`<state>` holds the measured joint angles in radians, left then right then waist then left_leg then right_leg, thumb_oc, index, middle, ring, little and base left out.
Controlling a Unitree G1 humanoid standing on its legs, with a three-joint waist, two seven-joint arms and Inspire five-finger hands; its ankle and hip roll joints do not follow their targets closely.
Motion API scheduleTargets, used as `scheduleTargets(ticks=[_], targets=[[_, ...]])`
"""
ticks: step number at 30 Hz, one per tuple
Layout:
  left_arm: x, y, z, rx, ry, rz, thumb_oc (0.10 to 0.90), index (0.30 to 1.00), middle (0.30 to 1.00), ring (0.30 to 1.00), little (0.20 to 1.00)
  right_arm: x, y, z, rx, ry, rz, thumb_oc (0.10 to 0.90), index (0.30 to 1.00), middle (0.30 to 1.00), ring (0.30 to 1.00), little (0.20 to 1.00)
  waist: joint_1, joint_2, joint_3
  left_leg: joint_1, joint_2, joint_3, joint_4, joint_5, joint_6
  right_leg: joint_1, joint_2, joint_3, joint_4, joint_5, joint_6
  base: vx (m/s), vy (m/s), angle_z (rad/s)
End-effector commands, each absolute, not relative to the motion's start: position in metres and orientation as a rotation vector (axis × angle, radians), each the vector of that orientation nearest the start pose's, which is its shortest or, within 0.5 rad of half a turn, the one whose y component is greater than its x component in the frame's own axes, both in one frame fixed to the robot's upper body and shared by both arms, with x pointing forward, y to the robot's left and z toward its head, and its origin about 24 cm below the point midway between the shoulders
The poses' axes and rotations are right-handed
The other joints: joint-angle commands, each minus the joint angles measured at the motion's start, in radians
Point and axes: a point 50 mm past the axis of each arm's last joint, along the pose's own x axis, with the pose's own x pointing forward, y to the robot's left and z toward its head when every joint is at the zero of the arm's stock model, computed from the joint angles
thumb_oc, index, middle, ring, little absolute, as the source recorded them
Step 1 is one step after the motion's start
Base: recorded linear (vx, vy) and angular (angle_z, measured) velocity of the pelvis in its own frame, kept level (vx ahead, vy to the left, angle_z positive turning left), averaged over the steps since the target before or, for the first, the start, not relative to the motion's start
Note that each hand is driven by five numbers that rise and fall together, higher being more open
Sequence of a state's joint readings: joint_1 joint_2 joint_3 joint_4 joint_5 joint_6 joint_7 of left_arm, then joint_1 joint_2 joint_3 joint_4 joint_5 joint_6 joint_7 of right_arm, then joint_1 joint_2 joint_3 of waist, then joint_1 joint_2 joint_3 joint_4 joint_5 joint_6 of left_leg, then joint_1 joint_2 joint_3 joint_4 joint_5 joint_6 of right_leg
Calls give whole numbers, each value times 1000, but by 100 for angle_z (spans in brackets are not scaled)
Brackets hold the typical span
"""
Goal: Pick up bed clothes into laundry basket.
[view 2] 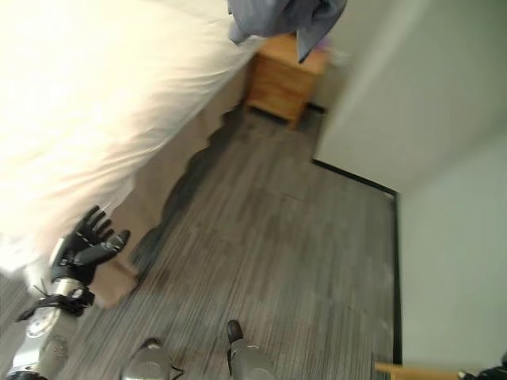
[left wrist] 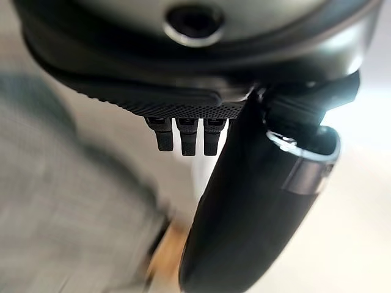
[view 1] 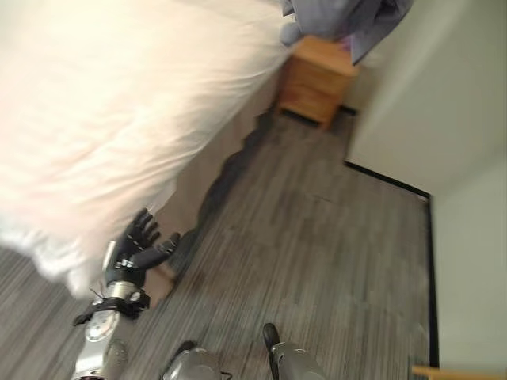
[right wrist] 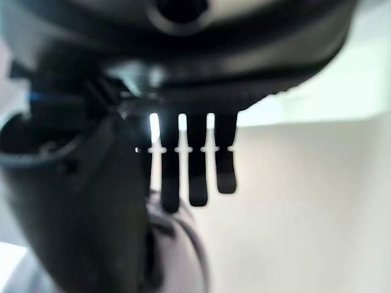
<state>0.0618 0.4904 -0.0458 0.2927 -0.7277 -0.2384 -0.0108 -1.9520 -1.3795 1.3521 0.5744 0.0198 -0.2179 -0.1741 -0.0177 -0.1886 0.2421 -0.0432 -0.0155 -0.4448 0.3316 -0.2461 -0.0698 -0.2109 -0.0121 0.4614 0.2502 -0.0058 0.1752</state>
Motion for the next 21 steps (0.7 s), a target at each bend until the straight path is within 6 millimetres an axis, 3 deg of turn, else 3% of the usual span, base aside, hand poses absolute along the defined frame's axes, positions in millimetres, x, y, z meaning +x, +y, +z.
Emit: scheduleTargets(ticks=[1,2,4,6,7,8,11,12,13,14,15,17,18,19,20,21], targets=[[220,271,46,-129,-112,141,800,900,900,900,900,247,-284,498,-1536,-886,-635,400,300,300,300,300,-24,45,-65,206,1,84,-209,-5,6,-77,-110,-154,-243,298,87,-319,225,-180],[220,272,47,-125,-112,143,800,900,900,900,900,247,-284,497,-1533,-886,-635,400,300,300,300,300,-22,39,-66,206,0,86,-212,0,4,-77,-112,-151,-251,309,87,-258,129,-224],[218,284,54,-74,-123,174,800,900,900,900,900,250,-294,486,-1480,-860,-626,400,300,300,300,300,-11,58,-26,178,-2,224,-192,31,8,-96,-200,-388,-232,242,87,-389,217,-222],[222,285,57,-80,-137,173,800,900,900,900,900,253,-315,460,-1444,-770,-596,400,300,300,300,300,-29,94,-2,134,21,330,-202,72,21,-60,-196,-385,-108,174,60,-665,161,-125],[222,286,57,-88,-135,181,800,900,900,900,900,254,-321,450,-1439,-745,-586,400,300,300,300,300,-21,96,-3,116,26,363,-214,96,26,-47,-199,-403,-59,147,47,-707,131,-137],[222,285,55,-106,-134,193,800,900,900,900,900,256,-325,440,-1431,-719,-570,400,300,300,300,300,-10,116,-8,89,37,417,-221,120,36,-12,-222,-482,4,102,27,-515,115,-155],[213,296,54,-104,-131,267,800,900,900,900,900,258,-325,425,-1390,-731,-531,400,300,300,300,300,44,126,-50,35,88,589,-211,156,38,117,-343,-759,60,23,-11,-379,53,-128],[213,298,55,-95,-132,265,800,900,900,900,900,257,-327,421,-1382,-726,-534,400,300,300,300,300,47,118,-52,32,89,590,-212,160,38,117,-342,-760,54,28,-12,-270,-6,-191],[212,300,54,-124,-141,299,800,900,900,900,900,261,-328,410,-1351,-722,-517,400,300,300,300,300,57,126,-69,25,117,676,-204,166,41,166,-379,-843,91,4,-15,-250,-46,-202],[209,303,54,-135,-145,320,800,900,900,900,900,260,-330,403,-1324,-719,-505,400,300,300,300,300,61,117,-82,15,130,726,-199,172,36,195,-383,-854,72,11,-5,-480,-102,-183],[204,309,58,-134,-168,353,800,900,900,900,900,263,-327,393,-1277,-740,-484,400,300,300,300,300,77,111,-93,-6,162,822,-179,189,42,227,-398,-910,106,25,14,-368,-172,-148],[201,313,63,-119,-189,372,800,900,900,900,900,262,-328,382,-1246,-744,-476,400,300,300,300,300,96,90,-101,-5,182,866,-168,171,23,256,-385,-922,35,11,34,-169,-184,-164],[200,313,62,-145,-205,400,800,900,900,900,900,267,-330,366,-1187,-715,-445,400,300,300,300,300,68,96,-99,-19,201,889,-146,175,11,251,-350,-904,-37,-32,30,-130,-217,-169],[199,317,66,-136,-219,410,800,900,900,900,900,256,-337,360,-1168,-716,-467,400,300,300,300,300,58,90,-105,-44,234,919,-116,203,3,245,-315,-898,-88,-34,5,-118,-371,-114],[203,315,70,-144,-244,404,800,900,900,900,900,248,-346,344,-1109,-702,-484,400,300,300,300,300,47,82,-102,-80,279,913,-45,210,-14,252,-278,-860,-133,-51,-7,-22,-348,-104],[206,315,74,-162,-275,420,800,900,900,900,900,237,-351,322,-947,-737,-485,400,300,300,300,300,50,83,-76,-99,340,820,46,293,-67,254,-217,-798,-166,-70,-32,36,-303,-103]])
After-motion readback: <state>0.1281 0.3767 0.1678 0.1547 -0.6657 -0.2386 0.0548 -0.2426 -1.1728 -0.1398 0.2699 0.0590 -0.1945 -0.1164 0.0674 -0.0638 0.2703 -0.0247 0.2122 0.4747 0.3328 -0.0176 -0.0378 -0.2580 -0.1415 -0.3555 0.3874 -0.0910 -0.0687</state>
